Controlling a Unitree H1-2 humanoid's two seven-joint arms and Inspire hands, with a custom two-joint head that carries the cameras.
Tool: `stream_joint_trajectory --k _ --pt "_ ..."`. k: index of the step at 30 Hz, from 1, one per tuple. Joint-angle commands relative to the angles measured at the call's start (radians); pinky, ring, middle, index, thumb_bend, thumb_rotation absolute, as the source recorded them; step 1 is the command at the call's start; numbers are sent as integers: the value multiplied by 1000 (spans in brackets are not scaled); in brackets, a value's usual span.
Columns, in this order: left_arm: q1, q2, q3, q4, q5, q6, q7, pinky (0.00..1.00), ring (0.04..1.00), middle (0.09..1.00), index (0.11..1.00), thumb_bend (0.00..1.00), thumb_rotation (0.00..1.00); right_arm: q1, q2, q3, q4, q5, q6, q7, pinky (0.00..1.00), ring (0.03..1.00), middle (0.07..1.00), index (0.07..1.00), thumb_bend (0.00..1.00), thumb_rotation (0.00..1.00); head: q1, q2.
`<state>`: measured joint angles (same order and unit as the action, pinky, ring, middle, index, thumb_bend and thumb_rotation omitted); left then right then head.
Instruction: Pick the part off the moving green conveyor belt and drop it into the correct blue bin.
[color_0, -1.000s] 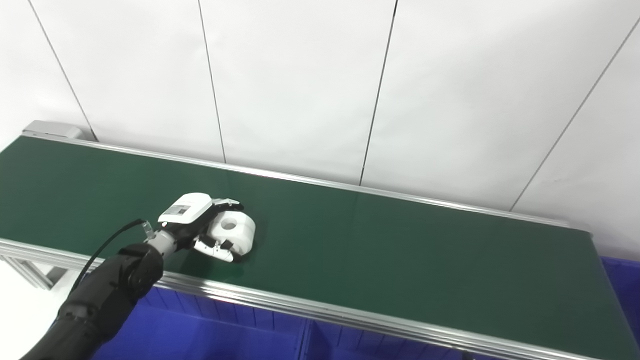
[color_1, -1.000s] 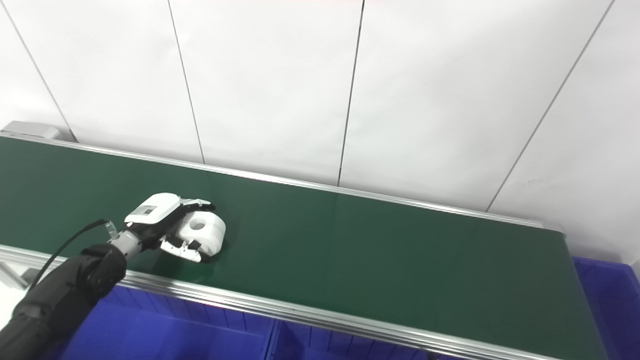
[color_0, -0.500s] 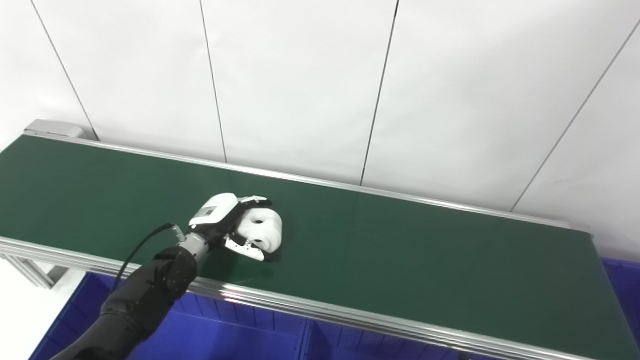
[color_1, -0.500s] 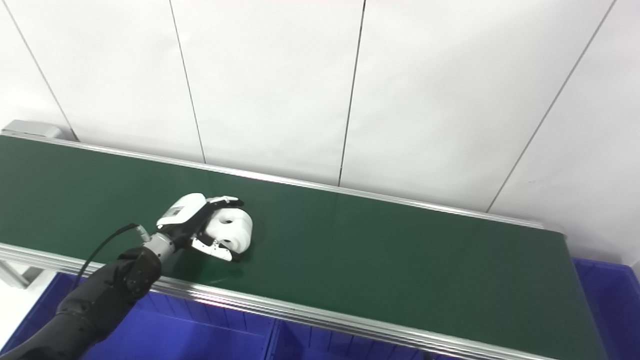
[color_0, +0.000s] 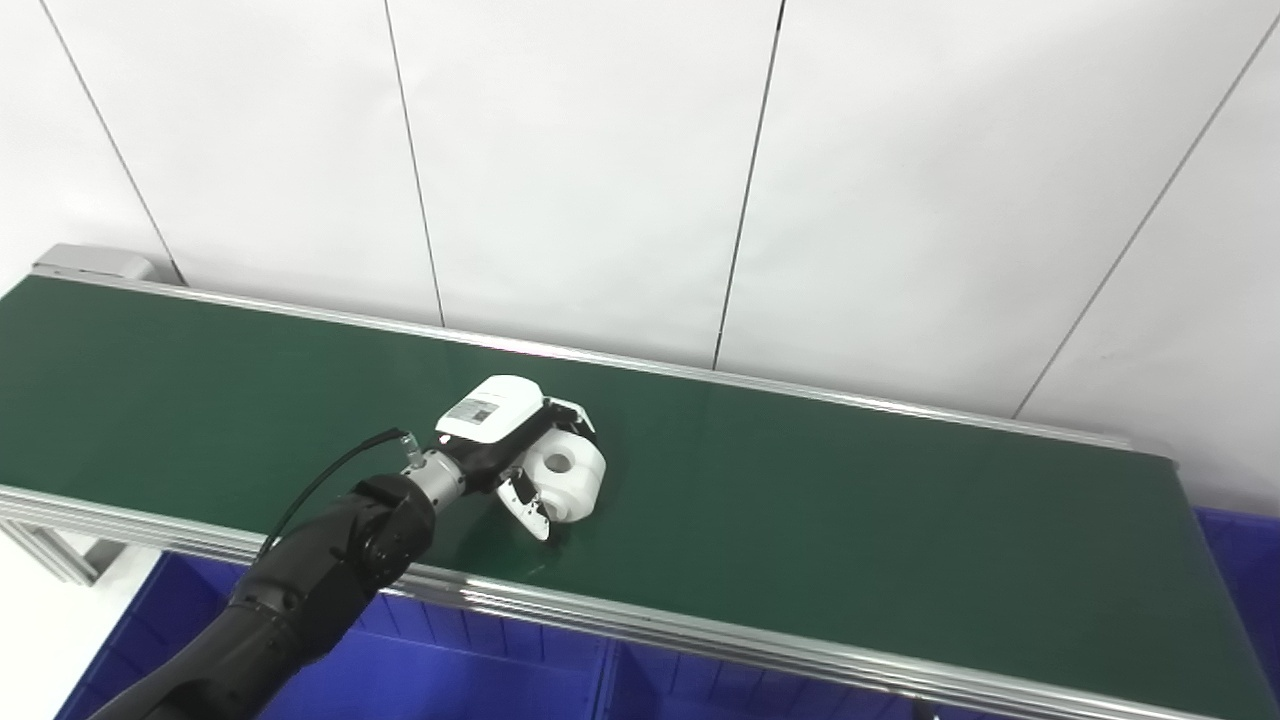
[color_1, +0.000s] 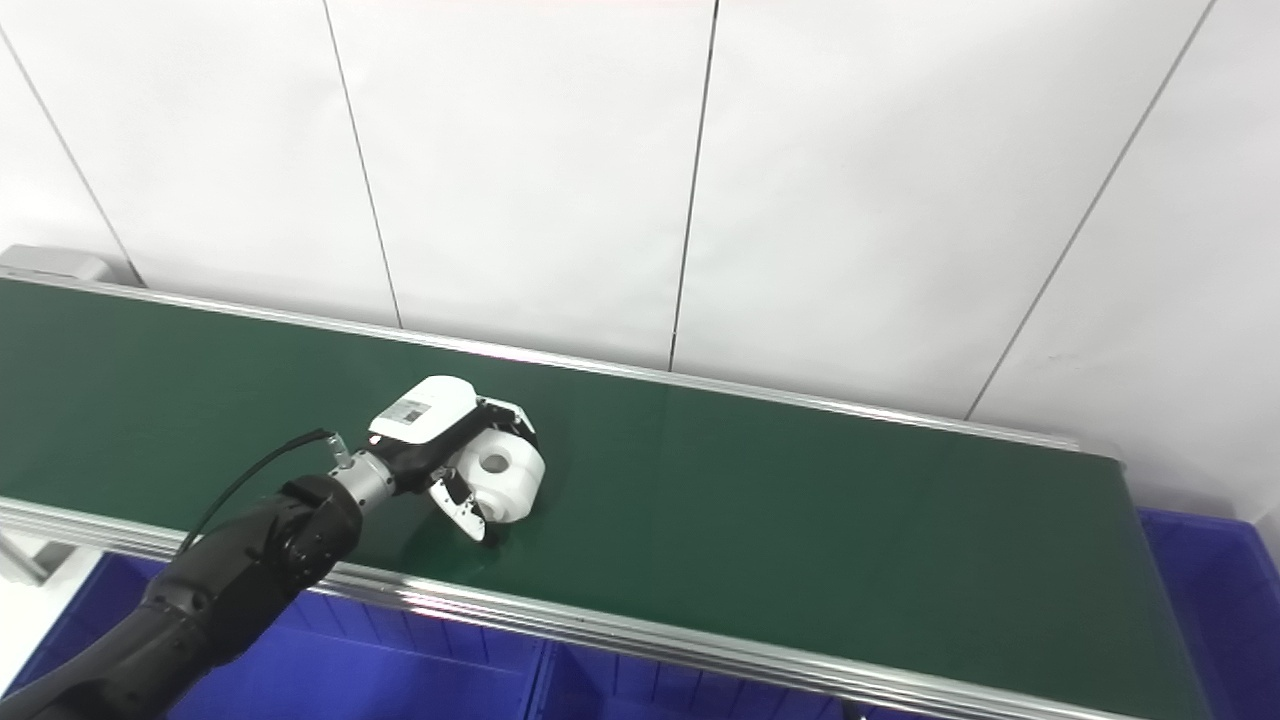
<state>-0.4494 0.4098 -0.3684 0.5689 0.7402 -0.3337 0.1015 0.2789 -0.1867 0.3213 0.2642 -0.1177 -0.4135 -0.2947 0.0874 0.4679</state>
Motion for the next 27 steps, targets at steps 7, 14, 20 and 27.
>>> stream_joint_trajectory --k 7,14,20,27 --pt "-16 83 4 -189 59 47 -71 527 477 492 483 523 0 -5 -4 -8 -24 7 -56 8 855 920 1000 1000 750 1000 7 7" --pt "31 112 52 -446 46 101 -170 496 450 475 498 523 0 6 -12 -26 -64 4 -56 22 847 923 1000 1000 751 1000 63 100" --pt "129 101 115 -700 7 179 -258 454 420 464 502 524 0 27 -22 -69 -145 35 -55 92 884 937 1000 1000 795 1000 123 233" --pt "310 89 166 -862 20 236 -304 480 455 487 484 524 0 40 -18 -138 -241 66 -37 171 837 910 970 1000 816 1000 169 293"
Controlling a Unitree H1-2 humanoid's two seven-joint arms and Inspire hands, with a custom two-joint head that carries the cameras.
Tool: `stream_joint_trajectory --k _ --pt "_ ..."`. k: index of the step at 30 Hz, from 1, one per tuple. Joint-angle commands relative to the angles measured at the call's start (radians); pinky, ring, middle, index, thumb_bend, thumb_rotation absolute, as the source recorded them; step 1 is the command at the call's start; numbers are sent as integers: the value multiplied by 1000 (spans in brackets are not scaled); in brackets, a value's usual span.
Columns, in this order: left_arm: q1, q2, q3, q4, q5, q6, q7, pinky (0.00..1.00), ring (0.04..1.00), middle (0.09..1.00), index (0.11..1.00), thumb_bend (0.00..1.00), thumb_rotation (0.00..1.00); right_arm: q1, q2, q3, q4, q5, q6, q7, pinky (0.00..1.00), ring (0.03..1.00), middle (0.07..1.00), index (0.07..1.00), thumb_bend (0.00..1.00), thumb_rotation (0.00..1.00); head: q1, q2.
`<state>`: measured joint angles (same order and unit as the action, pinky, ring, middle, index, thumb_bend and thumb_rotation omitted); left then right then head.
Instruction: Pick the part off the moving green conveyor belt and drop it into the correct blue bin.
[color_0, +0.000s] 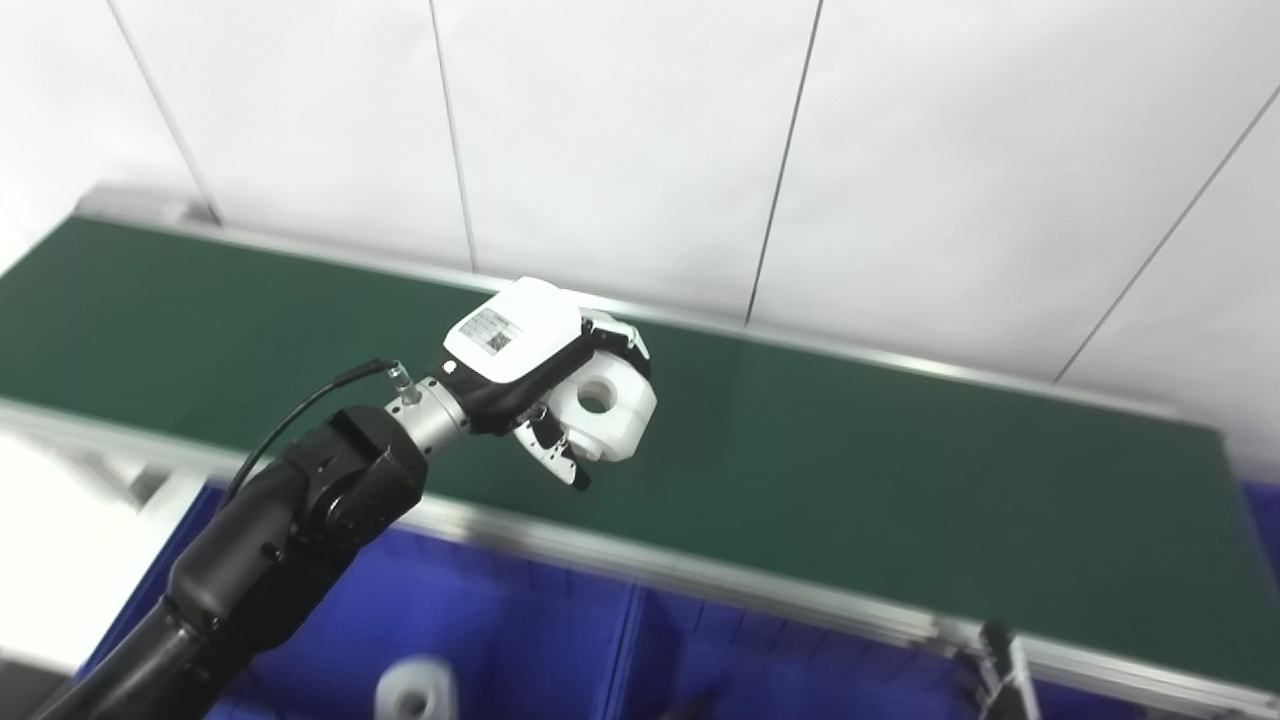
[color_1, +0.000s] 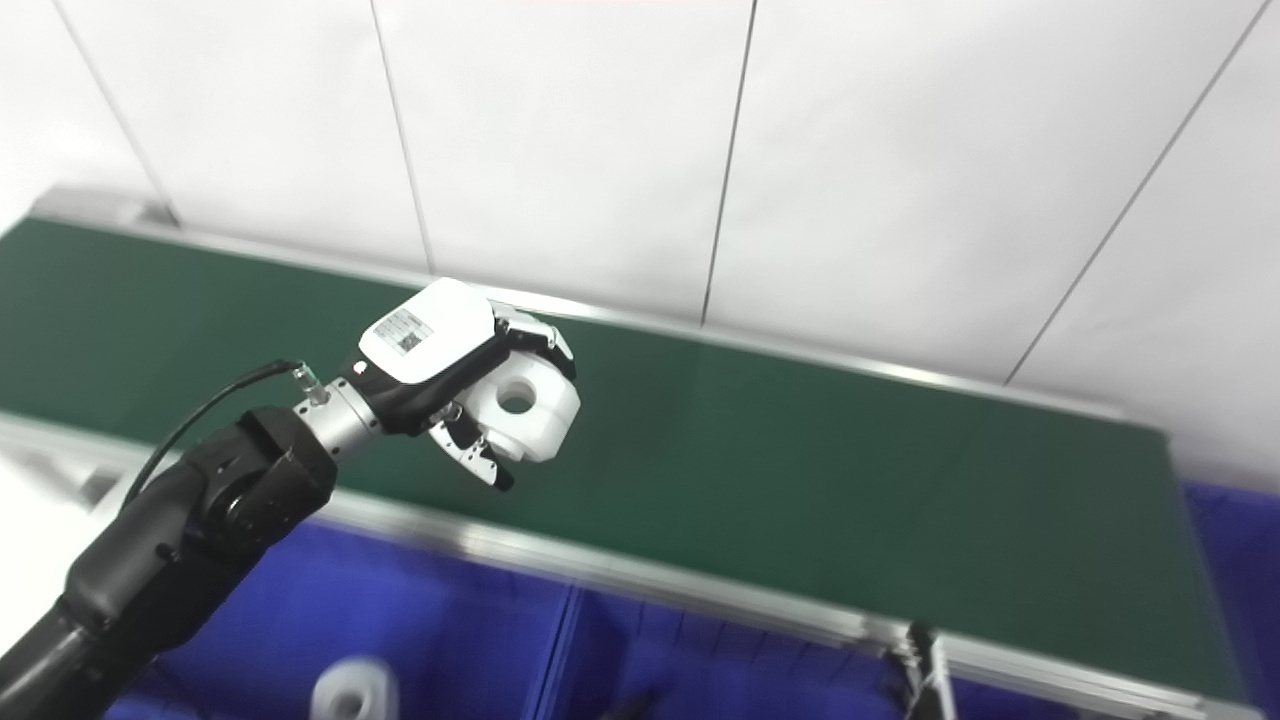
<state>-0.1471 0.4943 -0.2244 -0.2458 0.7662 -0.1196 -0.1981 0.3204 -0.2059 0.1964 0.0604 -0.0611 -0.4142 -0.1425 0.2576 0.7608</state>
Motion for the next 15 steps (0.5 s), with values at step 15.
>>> stream_joint_trajectory --k 15 --pt "274 11 54 -19 211 76 16 563 509 502 474 524 0 -9 48 -83 -95 -8 39 102 777 877 959 989 793 991 -5 5"
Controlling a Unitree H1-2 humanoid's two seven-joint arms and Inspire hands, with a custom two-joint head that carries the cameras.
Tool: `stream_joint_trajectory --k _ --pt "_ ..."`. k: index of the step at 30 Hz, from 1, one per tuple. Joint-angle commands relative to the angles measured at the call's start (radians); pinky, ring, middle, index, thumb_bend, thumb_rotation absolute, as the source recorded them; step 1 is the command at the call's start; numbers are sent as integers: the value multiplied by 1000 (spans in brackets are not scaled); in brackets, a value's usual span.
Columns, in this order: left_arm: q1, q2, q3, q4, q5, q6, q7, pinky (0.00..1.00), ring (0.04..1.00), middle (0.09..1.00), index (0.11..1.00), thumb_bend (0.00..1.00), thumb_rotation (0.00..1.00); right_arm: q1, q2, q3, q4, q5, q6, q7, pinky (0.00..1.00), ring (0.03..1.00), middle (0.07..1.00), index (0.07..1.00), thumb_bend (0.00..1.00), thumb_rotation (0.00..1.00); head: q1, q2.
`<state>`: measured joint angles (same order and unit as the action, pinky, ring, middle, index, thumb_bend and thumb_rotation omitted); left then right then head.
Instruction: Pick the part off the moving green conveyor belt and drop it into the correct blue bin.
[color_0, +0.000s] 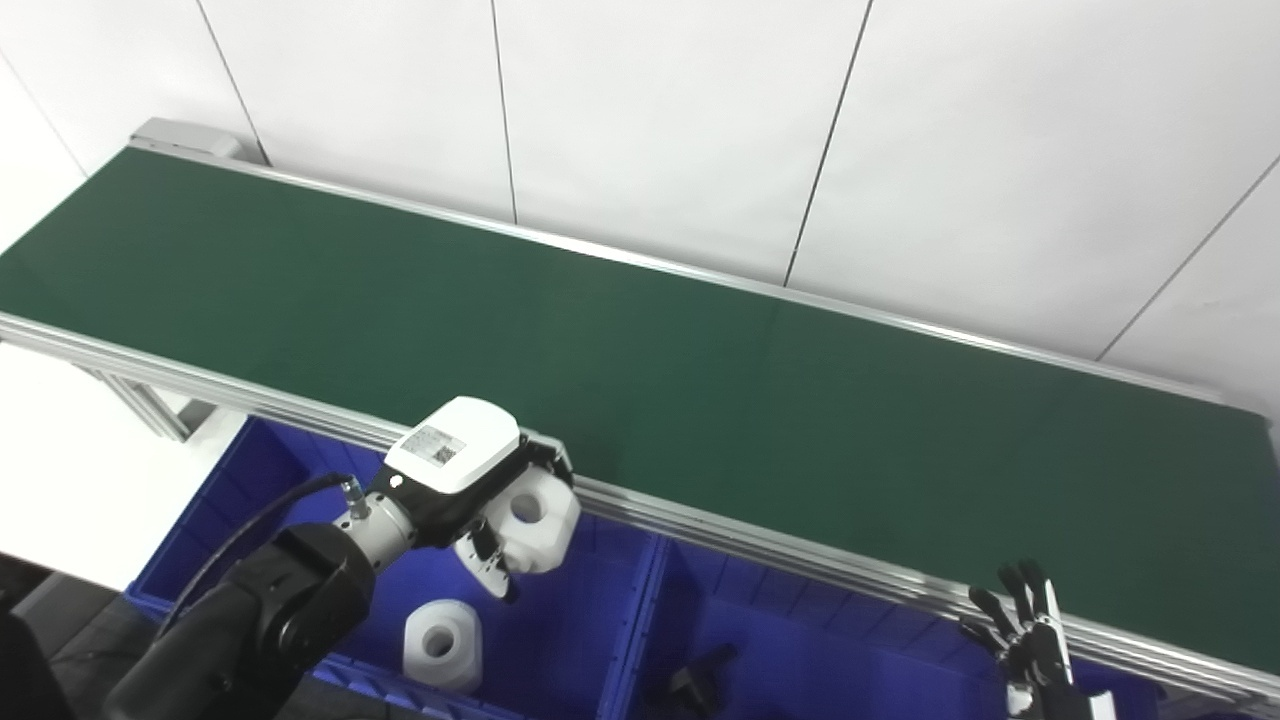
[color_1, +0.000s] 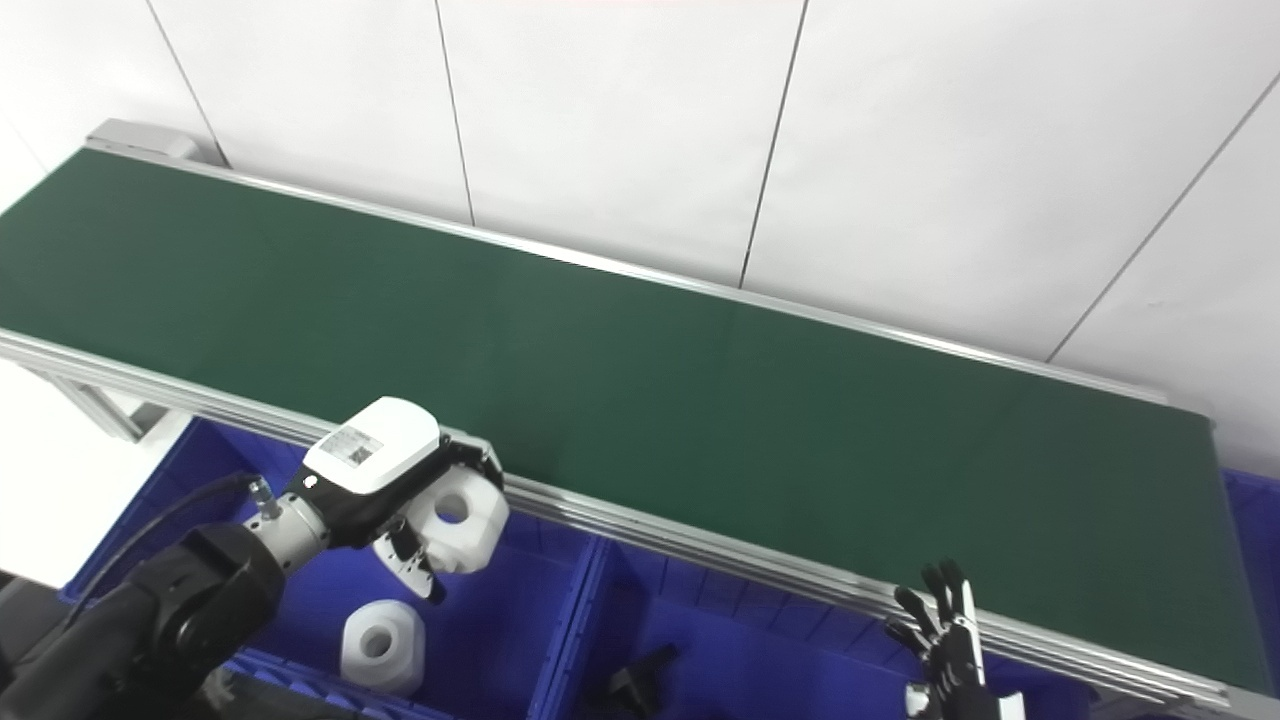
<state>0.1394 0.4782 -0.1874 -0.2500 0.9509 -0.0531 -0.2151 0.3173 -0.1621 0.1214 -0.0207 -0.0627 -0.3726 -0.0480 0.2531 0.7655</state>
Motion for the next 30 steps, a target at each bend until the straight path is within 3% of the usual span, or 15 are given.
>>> stream_joint_trajectory --k 1,7,11,12,13,17,21,30 --pt "-10 28 19 -10 38 11 35 568 509 501 474 524 0 -6 6 -10 -13 -10 -5 9 773 876 959 989 797 995 0 0" --pt "-4 28 26 15 77 18 28 570 509 501 476 524 0 -13 17 -19 2 -13 -15 22 778 876 961 992 797 996 -8 -2" --pt "2 26 27 6 16 -2 14 579 523 498 481 524 0 -14 28 -25 4 -11 -14 27 781 878 961 991 790 989 -17 -5" --pt "4 28 28 -1 -5 -2 -3 597 568 565 517 592 95 -13 31 -25 1 -10 -11 29 782 879 961 992 790 987 -22 -2" --pt "7 31 26 -11 -19 -1 -17 634 660 668 627 793 293 -13 33 -26 -1 -9 -9 30 791 884 964 994 793 985 -23 -2" --pt "17 32 23 -54 -48 1 -52 715 785 813 761 912 476 -14 41 -28 -4 -20 -9 28 782 881 961 994 811 989 -34 -1" --pt "41 9 21 -121 -62 30 -99 814 883 912 847 931 535 -13 47 -27 -9 -21 -3 34 787 886 966 997 820 987 -40 0" --pt "87 -56 17 -215 -99 65 -149 861 904 933 879 925 543 -19 60 -33 -9 -27 0 43 796 889 968 1000 816 993 -55 -2"
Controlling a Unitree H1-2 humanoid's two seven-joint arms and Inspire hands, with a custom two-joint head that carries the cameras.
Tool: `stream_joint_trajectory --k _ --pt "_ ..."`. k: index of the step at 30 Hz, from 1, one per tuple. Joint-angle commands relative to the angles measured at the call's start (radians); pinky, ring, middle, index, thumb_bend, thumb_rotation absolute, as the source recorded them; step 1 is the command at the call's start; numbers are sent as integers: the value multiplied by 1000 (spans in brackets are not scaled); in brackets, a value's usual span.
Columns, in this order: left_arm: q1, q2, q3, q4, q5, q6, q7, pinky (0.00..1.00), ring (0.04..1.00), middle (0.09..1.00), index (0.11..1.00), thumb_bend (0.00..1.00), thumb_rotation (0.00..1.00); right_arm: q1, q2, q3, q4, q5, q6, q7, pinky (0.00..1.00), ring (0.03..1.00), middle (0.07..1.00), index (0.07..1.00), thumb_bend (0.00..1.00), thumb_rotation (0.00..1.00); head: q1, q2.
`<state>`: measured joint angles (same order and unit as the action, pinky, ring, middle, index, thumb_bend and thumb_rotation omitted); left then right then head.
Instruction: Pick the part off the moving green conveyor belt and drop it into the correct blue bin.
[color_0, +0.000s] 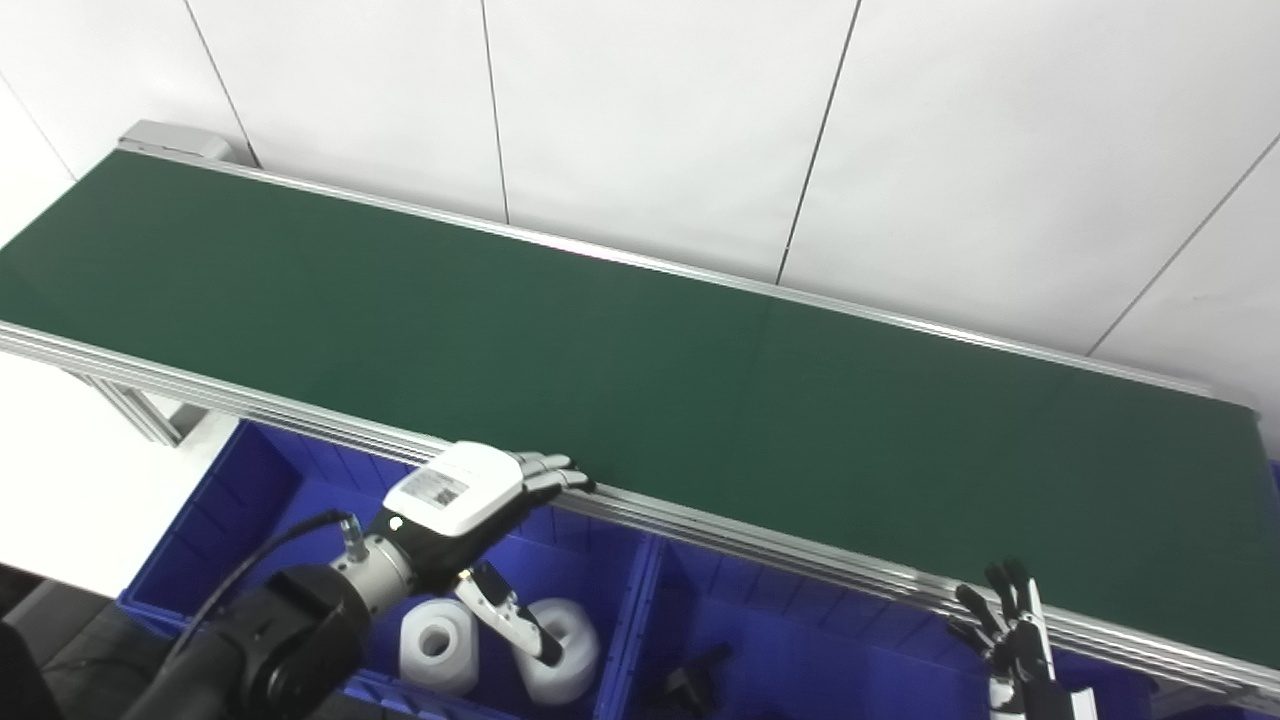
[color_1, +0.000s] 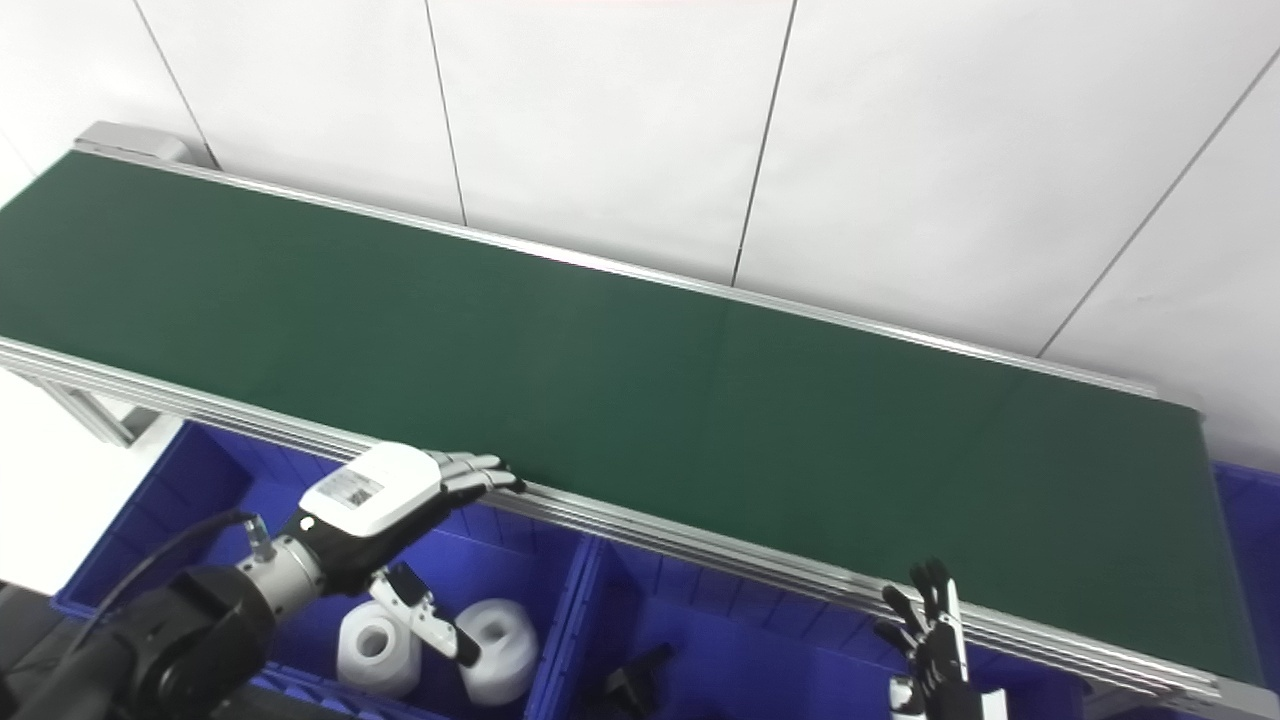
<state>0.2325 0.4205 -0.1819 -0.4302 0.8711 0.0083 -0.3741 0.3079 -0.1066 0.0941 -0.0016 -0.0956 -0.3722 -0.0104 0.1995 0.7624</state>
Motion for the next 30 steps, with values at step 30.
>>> stream_joint_trajectory --k 30 --pt "12 -327 34 215 -660 -103 190 1000 1000 1000 1000 694 698 -108 172 20 124 -244 -17 -148 821 892 987 986 759 994 -546 15"
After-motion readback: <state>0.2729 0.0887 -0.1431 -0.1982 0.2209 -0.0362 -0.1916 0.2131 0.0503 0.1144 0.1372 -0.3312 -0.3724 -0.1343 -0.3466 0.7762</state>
